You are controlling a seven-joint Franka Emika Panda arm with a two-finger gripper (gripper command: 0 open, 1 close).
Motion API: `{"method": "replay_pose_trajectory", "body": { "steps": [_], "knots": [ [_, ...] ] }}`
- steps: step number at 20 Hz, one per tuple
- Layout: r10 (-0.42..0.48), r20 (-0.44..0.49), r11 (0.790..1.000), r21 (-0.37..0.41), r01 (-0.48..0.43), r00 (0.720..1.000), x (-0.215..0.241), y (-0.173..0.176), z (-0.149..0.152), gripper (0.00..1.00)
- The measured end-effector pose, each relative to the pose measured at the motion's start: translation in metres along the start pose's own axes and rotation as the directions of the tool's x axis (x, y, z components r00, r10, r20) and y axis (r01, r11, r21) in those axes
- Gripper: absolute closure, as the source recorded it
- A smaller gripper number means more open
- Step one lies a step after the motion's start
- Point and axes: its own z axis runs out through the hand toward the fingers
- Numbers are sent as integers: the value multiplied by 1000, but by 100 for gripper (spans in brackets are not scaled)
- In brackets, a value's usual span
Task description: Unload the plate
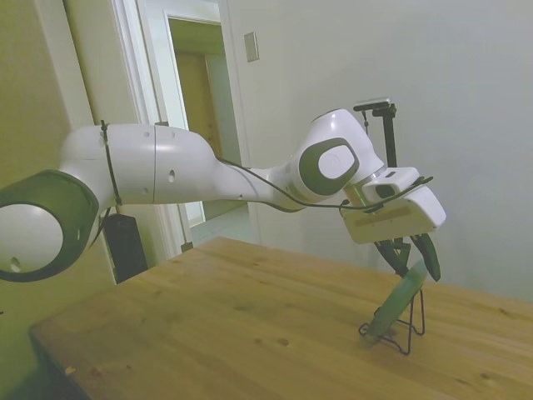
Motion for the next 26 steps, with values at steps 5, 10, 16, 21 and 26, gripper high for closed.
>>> {"method": "replay_pose_trajectory", "body": {
  "steps": [5, 10, 16, 21, 26],
  "knots": [
    [3, 1, 1000, 2, -3, 1000, 0, 1, 0, 100],
    [4, 2, 1000, 2, -4, 1000, 0, 1, 0, 100],
    [4, 2, 1000, 2, -4, 1000, 0, 1, 0, 100],
    [14, 3, 1000, 11, -14, 1000, 2, 2, -4, 100],
    [45, 7, 998, 44, -45, 999, 13, 4, -41, 100]
  ]
}}
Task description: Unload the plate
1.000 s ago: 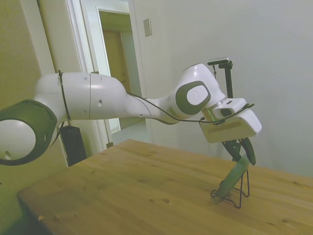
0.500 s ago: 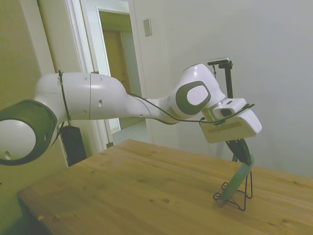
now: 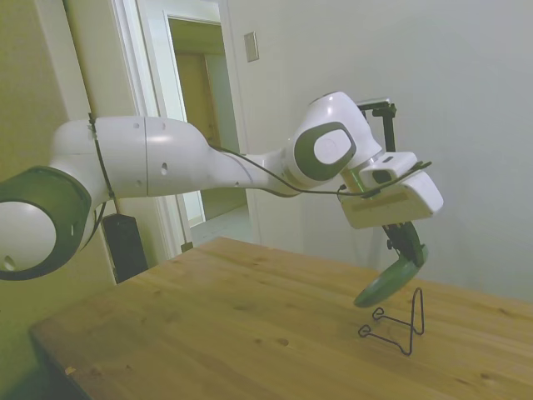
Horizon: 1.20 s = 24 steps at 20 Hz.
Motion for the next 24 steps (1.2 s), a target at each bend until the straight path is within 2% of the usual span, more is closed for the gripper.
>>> {"method": "replay_pose_trajectory", "body": {
  "steps": [3, 7, 10, 13, 15, 18, 24],
  "knots": [
    [13, 14, 1000, 22, -14, 1000, 4, -3, -33, 100],
    [15, 76, 994, 111, -23, 997, -11, -15, -73, 100],
    [0, 145, 980, 197, -29, 989, -35, -29, -96, 100],
    [5, 218, 962, 264, -63, 976, -65, -42, -105, 100],
    [18, 262, 952, 290, -96, 965, -84, -52, -98, 100],
    [36, 333, 943, 301, -142, 942, -112, -65, -66, 100],
    [56, 493, 934, 282, -220, 868, -155, -67, -4, 100]
  ]
}}
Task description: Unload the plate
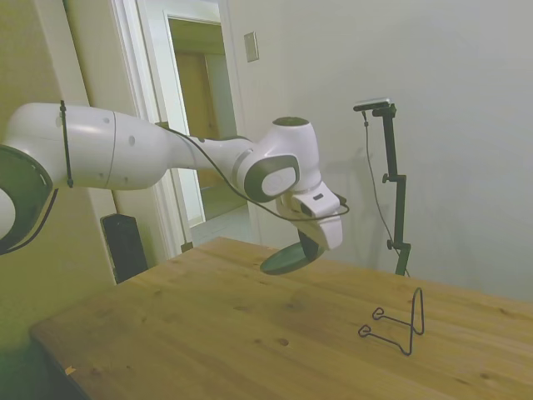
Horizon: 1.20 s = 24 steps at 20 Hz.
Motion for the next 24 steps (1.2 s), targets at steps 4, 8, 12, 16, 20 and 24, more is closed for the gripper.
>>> {"method": "replay_pose_trajectory", "body": {
  "steps": [4, 8, 12, 16, 20, 24],
  "knots": [
    [-4, 22, 1000, -16, 5, 1000, 14, 26, 40, 100],
    [-4, 25, 999, -47, 5, 1000, 28, 45, 77, 100],
    [-6, 28, 998, -62, 8, 1000, 32, 50, 94, 100],
    [-17, 33, 997, -70, 20, 999, 33, 53, 100, 0],
    [-23, 32, 997, -70, 25, 999, 34, 54, 100, 0],
    [-27, 30, 997, -70, 29, 999, 36, 54, 99, 0]
  ]
}}
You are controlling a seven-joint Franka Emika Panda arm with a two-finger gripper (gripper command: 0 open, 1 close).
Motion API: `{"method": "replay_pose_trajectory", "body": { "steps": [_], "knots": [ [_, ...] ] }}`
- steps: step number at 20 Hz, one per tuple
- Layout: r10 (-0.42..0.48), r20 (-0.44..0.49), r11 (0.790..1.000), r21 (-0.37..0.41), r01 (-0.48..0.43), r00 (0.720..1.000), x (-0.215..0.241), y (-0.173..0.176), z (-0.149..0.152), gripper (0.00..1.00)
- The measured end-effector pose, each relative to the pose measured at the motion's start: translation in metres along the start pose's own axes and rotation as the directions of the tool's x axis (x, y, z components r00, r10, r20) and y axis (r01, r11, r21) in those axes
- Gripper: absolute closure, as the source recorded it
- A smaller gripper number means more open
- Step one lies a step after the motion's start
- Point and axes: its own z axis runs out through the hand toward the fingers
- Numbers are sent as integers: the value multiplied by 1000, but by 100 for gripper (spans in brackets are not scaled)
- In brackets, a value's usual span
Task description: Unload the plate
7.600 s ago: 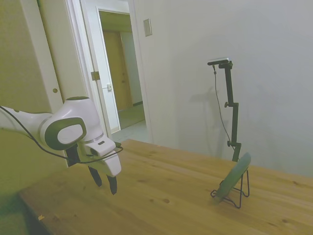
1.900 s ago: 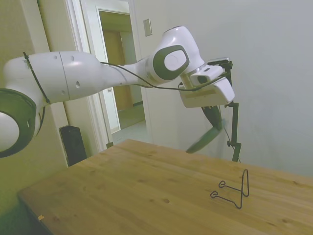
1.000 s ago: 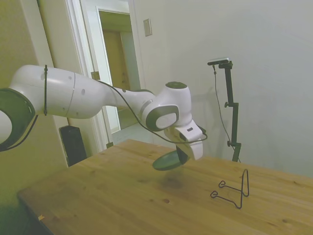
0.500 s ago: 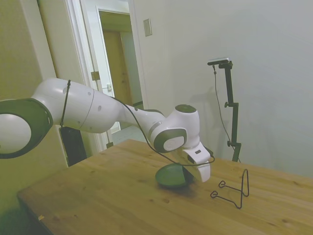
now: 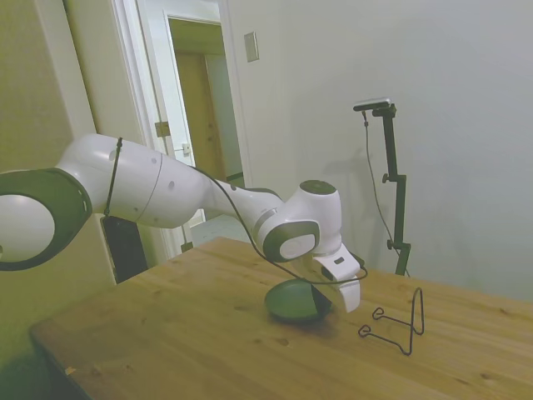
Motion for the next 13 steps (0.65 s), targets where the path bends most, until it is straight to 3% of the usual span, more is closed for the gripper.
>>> {"method": "replay_pose_trajectory", "body": {
  "steps": [5, 13],
  "knots": [
    [-8, -15, 1000, 29, 8, 1000, -2, -4, -30, 0],
    [-52, -17, 992, 115, 54, 998, -39, -6, -166, 0]
  ]
}}
